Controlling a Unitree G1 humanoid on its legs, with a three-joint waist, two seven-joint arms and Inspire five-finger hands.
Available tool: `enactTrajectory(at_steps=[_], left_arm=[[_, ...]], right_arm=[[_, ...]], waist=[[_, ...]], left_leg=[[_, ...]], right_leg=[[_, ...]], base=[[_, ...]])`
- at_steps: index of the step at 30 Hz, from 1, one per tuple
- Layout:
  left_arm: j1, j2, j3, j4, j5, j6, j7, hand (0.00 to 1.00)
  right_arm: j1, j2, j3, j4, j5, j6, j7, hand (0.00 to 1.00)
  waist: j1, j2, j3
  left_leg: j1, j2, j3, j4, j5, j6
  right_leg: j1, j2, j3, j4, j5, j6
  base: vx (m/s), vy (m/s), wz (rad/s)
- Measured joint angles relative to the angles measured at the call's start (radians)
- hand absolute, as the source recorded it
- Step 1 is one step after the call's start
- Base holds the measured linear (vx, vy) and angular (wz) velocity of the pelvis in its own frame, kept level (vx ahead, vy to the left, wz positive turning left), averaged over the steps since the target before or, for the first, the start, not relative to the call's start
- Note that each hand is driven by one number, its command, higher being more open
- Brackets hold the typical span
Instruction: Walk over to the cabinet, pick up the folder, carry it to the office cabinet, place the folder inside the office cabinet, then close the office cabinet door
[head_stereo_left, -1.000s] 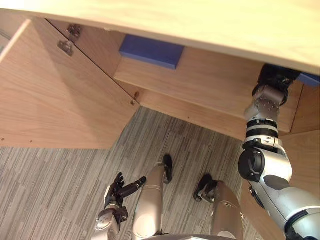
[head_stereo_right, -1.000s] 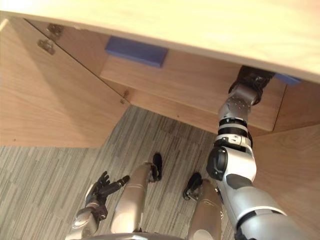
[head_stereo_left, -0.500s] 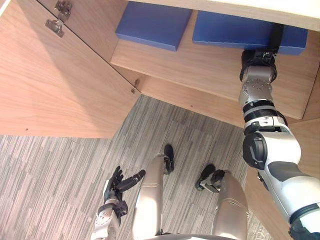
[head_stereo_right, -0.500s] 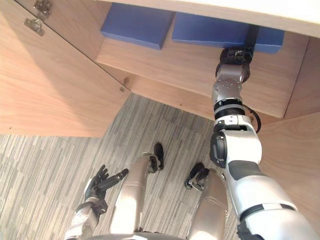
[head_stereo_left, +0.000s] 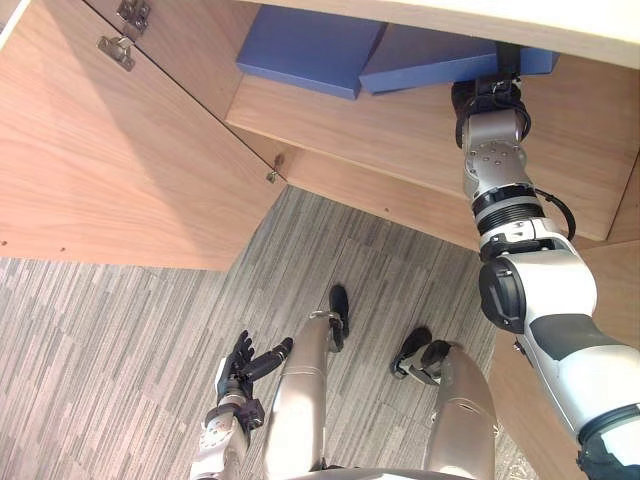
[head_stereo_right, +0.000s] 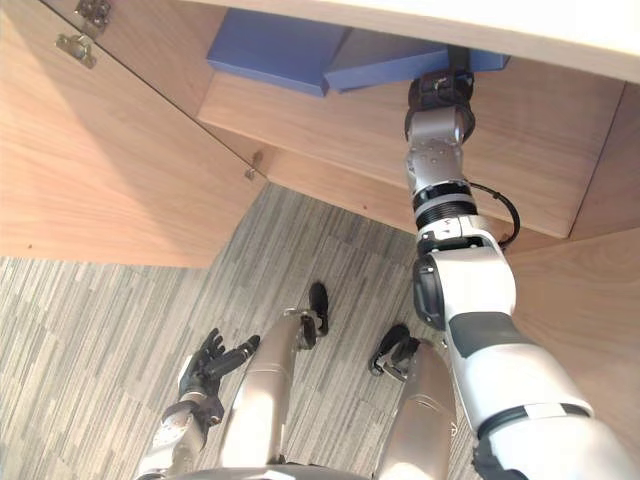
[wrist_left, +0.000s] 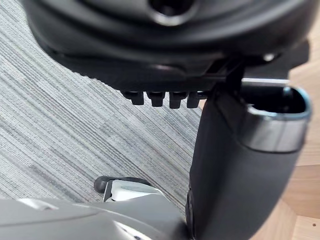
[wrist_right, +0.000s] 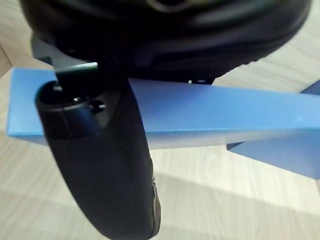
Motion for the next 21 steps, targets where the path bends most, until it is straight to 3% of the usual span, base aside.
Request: enactTrajectory(at_steps=[5, 8, 14, 18, 21], left_arm=[[-0.002, 0.001, 0.0, 0.016, 0.0, 0.005, 0.014, 1.0], [-0.004, 0.003, -0.001, 0.027, 0.0, 0.005, 0.014, 1.0], [-0.01, 0.03, -0.002, 0.052, 0.001, 0.005, -0.009, 1.0], [-0.01, 0.037, -0.001, 0.056, 0.002, 0.005, -0.03, 1.0], [-0.009, 0.045, -0.002, 0.061, 0.01, 0.006, -0.044, 1.0]], right_arm=[[0.001, 0.063, 0.06, 0.074, 0.0, 0.004, 0.0, 1.0], [0.011, 0.074, 0.147, 0.12, -0.035, 0.066, 0.013, 1.0], [0.127, 0.056, 0.302, 0.2, -0.345, 0.239, 0.159, 1.0], [0.19, 0.006, 0.336, 0.22, -0.497, 0.269, 0.229, 1.0], [0.233, -0.027, 0.34, 0.219, -0.719, 0.279, 0.295, 1.0]], waist=[[-0.004, -0.016, 0.0], [-0.005, -0.03, -0.007], [-0.011, -0.079, -0.029], [-0.012, -0.089, -0.034], [-0.015, -0.096, -0.038]], left_leg=[[0.049, 0.006, 0.011, -0.042, 0.005, -0.005], [0.069, 0.009, 0.019, -0.064, 0.005, -0.005], [0.096, 0.005, 0.027, -0.09, 0.005, -0.005], [0.1, 0.004, 0.034, -0.09, 0.003, -0.002], [0.106, 0.004, 0.042, -0.095, 0.003, -0.001]], right_leg=[[0.042, 0.02, -0.001, -0.054, 0.016, 0.008], [0.06, 0.029, -0.001, -0.085, 0.028, 0.014], [0.089, 0.033, -0.001, -0.123, 0.037, 0.025], [0.091, 0.033, 0.004, -0.126, 0.043, 0.025], [0.091, 0.032, 0.011, -0.125, 0.044, 0.025]], base=[[0.09, 0.012, -0.06], [0.1, 0.043, -0.07], [0.08, 0.05, -0.01], [0.03, 0.048, -0.04], [0.0, 0.03, -0.06]])
